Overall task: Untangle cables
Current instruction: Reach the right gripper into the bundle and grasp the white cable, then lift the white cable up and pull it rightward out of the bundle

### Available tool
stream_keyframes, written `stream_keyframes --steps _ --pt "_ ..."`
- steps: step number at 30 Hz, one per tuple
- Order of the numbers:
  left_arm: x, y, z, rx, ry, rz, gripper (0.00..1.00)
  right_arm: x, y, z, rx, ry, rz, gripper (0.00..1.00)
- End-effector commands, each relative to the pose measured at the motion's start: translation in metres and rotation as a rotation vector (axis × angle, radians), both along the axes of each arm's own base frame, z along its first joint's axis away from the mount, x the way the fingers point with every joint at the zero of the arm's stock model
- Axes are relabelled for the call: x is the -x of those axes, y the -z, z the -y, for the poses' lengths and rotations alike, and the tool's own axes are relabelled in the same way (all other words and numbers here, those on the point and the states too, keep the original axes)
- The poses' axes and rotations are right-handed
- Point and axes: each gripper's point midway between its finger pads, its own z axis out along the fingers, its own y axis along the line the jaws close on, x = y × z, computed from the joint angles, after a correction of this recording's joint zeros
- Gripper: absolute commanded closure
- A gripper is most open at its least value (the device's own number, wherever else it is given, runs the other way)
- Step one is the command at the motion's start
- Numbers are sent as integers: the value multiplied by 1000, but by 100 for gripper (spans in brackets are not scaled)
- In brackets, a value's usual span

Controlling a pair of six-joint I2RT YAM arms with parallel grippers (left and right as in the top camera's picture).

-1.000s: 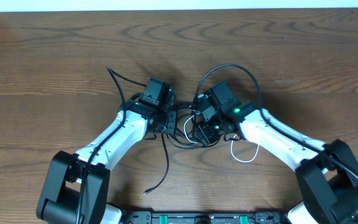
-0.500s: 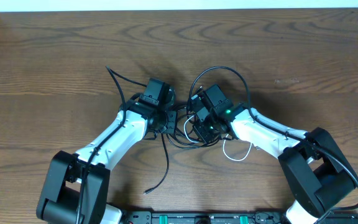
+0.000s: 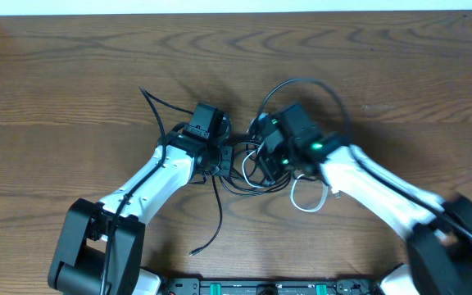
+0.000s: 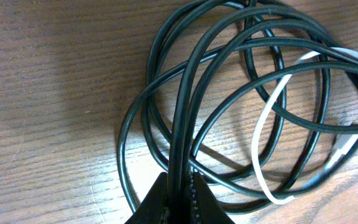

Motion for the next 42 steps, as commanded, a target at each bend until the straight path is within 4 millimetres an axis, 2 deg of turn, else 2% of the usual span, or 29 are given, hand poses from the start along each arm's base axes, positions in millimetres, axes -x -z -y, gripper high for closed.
stream_keyframes --steps 1,4,9,15,19,26,31,33,35,38,42 --pt "5 7 -3 -17 8 -15 93 -8 -77 6 -185 111 54 99" --pt "5 7 -3 -17 8 -16 92 -11 -118 19 -274 170 99 99" --pt "5 7 -3 -17 8 -16 93 -12 -175 44 -396 225 192 99" --pt "5 7 -5 -24 6 -13 92 -10 -251 69 -560 214 402 99" --pt "3 8 -9 -48 -3 -3 93 -8 -294 91 -639 263 532 99" --pt "3 9 -9 -49 -3 -3 92 -8 -344 128 -697 333 733 99" --pt "3 10 -10 -53 -5 0 92 -16 -377 162 -763 433 841 99" --pt "3 10 -10 -54 -5 0 92 -20 -385 178 -757 471 893 99" --pt "3 10 -10 -54 -5 0 92 -29 -383 198 -729 542 914 99" --pt "3 10 -10 -54 -5 0 92 -43 -366 221 -681 632 873 99" --pt "3 10 -10 -53 -5 0 92 -61 -323 245 -617 749 726 99"
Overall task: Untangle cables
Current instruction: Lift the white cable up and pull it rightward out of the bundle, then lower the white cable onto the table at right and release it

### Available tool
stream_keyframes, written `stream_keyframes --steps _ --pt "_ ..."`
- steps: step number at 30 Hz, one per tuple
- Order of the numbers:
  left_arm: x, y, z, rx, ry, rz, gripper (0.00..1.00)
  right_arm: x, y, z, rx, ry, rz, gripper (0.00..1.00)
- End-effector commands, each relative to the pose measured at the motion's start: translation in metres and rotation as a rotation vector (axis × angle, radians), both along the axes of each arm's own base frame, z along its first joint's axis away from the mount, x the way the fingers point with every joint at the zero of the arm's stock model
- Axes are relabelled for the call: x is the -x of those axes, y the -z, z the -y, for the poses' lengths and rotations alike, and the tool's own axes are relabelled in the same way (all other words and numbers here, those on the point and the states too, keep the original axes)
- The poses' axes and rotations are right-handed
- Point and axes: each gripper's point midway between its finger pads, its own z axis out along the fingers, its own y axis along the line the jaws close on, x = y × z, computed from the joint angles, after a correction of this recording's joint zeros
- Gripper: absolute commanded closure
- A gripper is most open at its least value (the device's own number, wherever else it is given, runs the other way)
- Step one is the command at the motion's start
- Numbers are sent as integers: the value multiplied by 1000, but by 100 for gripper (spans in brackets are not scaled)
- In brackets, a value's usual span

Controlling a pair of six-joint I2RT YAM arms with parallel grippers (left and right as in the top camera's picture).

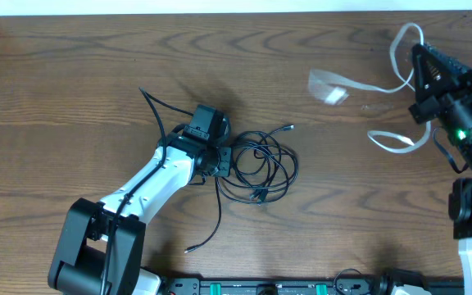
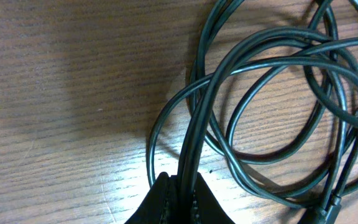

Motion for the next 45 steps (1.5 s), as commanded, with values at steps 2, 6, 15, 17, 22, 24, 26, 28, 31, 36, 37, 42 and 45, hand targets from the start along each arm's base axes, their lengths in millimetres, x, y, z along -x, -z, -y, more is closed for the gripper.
stream_keyframes --steps 2,6,15,17,22,24,26,28,31,36,37,42,45 --pt "3 6 -4 -21 5 -8 92 -20 41 24 -45 67 -171 99" --pt "3 6 -4 -22 5 -9 92 -38 93 36 -66 86 -351 99" --pt "3 6 -4 -22 5 -9 92 -56 180 34 -105 33 -627 99" --pt "3 6 -4 -22 6 -8 92 -55 195 35 -78 28 -667 99" --pt "3 6 -4 -21 5 -8 92 -52 228 52 -32 130 -778 96" --pt "3 6 -4 -21 5 -8 92 -50 237 58 -18 164 -813 67" --pt "3 6 -4 -21 5 -8 92 -46 244 60 -1 173 -840 43" --pt "3 6 -4 -21 5 -8 92 -44 248 59 21 161 -851 23" --pt "3 6 -4 -21 5 -8 92 -40 257 65 50 188 -885 11" --pt "3 6 -4 -21 5 -8 87 -33 270 73 73 238 -945 10" --pt "3 6 -4 -21 5 -8 86 -32 272 71 72 231 -956 13" --pt "2 6 -4 -20 5 -4 83 -26 294 52 106 167 -1033 25" --pt "2 5 -3 -19 5 -2 83 -24 315 41 153 132 -1090 27"
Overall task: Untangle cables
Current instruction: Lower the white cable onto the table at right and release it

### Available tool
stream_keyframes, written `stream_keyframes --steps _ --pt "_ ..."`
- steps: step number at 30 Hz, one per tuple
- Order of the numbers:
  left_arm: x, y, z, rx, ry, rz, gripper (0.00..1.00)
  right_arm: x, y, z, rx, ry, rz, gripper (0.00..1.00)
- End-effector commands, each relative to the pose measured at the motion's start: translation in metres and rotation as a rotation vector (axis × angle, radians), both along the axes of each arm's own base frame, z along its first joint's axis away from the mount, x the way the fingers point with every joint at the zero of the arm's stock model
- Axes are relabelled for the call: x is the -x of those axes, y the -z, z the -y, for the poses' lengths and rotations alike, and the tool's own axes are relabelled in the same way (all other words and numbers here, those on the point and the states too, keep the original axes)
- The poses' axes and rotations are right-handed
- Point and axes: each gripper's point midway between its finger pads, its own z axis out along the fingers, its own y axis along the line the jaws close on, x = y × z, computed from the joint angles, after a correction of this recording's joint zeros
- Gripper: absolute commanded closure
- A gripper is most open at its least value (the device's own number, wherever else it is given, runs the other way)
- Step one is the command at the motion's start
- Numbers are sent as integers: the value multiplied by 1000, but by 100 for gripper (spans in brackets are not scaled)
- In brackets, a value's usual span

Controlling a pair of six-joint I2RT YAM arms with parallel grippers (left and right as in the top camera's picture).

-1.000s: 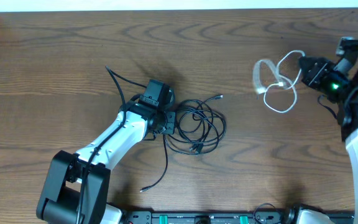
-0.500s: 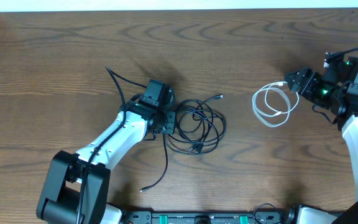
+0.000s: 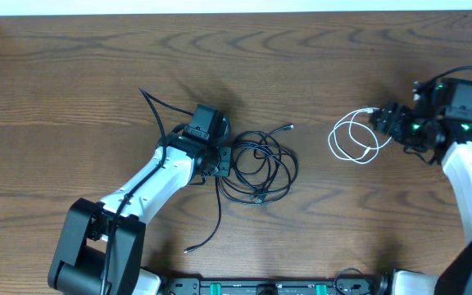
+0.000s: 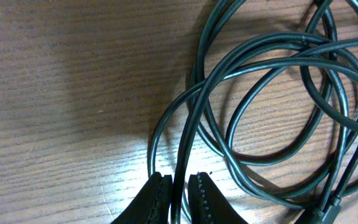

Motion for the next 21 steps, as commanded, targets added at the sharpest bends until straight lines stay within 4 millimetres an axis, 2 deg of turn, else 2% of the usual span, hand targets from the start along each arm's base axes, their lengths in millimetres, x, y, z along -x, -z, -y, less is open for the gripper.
stream_keyframes --steps 1,3,6,10,14,17,21 --pt "3 6 -4 -20 5 -6 83 -1 20 -8 48 -54 -56 26" --pt "3 6 -4 -20 5 -7 83 3 38 -5 101 -47 -116 24" --pt "3 6 -4 -20 5 -7 72 8 63 0 161 -42 -195 22" --pt "3 6 -4 -20 5 -7 69 12 95 4 190 -42 -283 27" --pt "3 6 -4 -20 5 -7 68 12 123 28 294 4 -339 29" --pt "3 6 -4 -20 5 -7 68 12 130 54 395 71 -359 28" --pt "3 6 -4 -19 5 -6 68 6 126 88 496 168 -333 29"
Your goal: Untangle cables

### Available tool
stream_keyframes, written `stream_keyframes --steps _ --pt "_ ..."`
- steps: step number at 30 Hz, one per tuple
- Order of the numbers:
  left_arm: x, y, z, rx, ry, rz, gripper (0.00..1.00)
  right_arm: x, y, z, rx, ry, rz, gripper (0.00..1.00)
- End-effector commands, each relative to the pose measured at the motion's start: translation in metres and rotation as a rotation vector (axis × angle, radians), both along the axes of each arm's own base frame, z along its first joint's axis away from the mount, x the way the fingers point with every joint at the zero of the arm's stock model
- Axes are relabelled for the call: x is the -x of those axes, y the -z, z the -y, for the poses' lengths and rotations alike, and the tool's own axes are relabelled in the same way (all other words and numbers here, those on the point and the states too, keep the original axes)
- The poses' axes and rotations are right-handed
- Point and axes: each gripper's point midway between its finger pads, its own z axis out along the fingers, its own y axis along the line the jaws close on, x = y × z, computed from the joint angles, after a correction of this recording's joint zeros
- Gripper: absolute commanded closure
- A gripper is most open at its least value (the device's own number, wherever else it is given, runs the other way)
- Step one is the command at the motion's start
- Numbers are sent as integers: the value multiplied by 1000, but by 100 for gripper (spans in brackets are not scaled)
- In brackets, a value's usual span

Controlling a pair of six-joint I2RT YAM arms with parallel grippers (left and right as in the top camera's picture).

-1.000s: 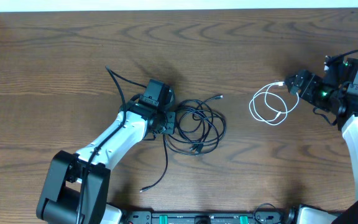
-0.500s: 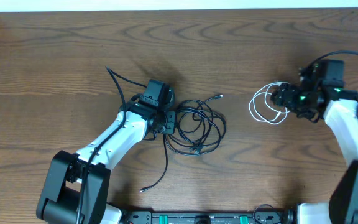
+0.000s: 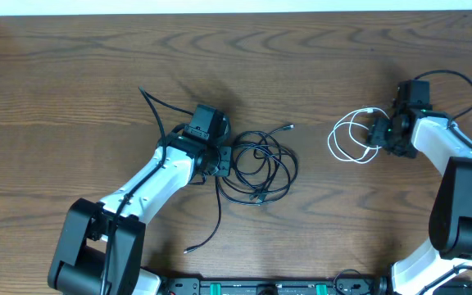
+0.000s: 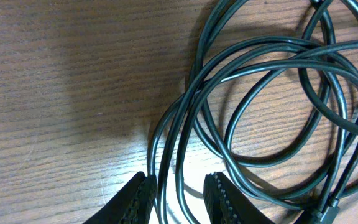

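A black cable (image 3: 260, 150) lies in a loose coil at the table's middle, with free ends running out to the left, front and right. My left gripper (image 3: 226, 158) sits at the coil's left edge. In the left wrist view the left gripper (image 4: 179, 179) is open, with strands of the black cable (image 4: 190, 102) lying between its fingers. A white cable (image 3: 331, 141) lies coiled on its own at the right. My right gripper (image 3: 381, 133) is at that coil's right side, touching or nearly touching it. Its jaws cannot be made out.
Brown wooden table (image 3: 72, 65) with a white strip along its far edge. A black rail with green lights (image 3: 260, 288) runs along the front edge. The two cables lie about a hand's width apart.
My left jaws have opened wider around the black strands. The right arm has shifted a little and its gripper now sits lower against the white coil. Neither cable has moved noticeably.
Both grippers were at one tangle, the left shut on black strands with the white cable among them. Then the right gripper held the white cable up at the far right, free of the black coil. Later the white cable lay on the table and the left jaws had parted.
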Motion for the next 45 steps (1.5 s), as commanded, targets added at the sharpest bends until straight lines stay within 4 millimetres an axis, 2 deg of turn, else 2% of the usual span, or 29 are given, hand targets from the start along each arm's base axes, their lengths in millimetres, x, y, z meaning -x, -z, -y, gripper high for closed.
stream_keyframes --steps 1,9,16,19,20,24,30,34,36,38,41,42,45 --pt "4 6 -4 -21 5 -11 68 11 10 44 158 97 -45 29" --pt "4 6 -4 -21 5 -12 68 9 0 106 224 257 35 28" --pt "4 6 -4 -21 5 -12 67 25 -4 156 233 408 71 13" --pt "4 6 -4 -21 5 -12 68 30 -4 170 214 456 90 8" --pt "4 6 -4 -21 5 -12 68 28 -4 171 194 459 106 1" --pt "4 6 -4 -21 5 -11 67 16 -9 161 79 430 172 1" --pt "4 6 -4 -21 5 -12 67 -12 -32 142 27 330 282 1" --pt "4 6 -4 -21 5 -12 67 -50 -64 96 -37 51 417 1" --pt "4 6 -4 -21 5 -12 67 -58 -72 77 -61 -19 447 1" --pt "4 6 -4 -21 5 -12 67 -64 -74 57 -89 -62 454 1" --pt "4 6 -4 -21 5 -12 65 -64 -71 46 -99 -85 435 1" --pt "4 6 -4 -21 5 -12 55 -63 -70 43 -103 -90 429 1" --pt "4 6 -4 -21 5 -11 50 -64 -69 37 -106 -102 426 1"
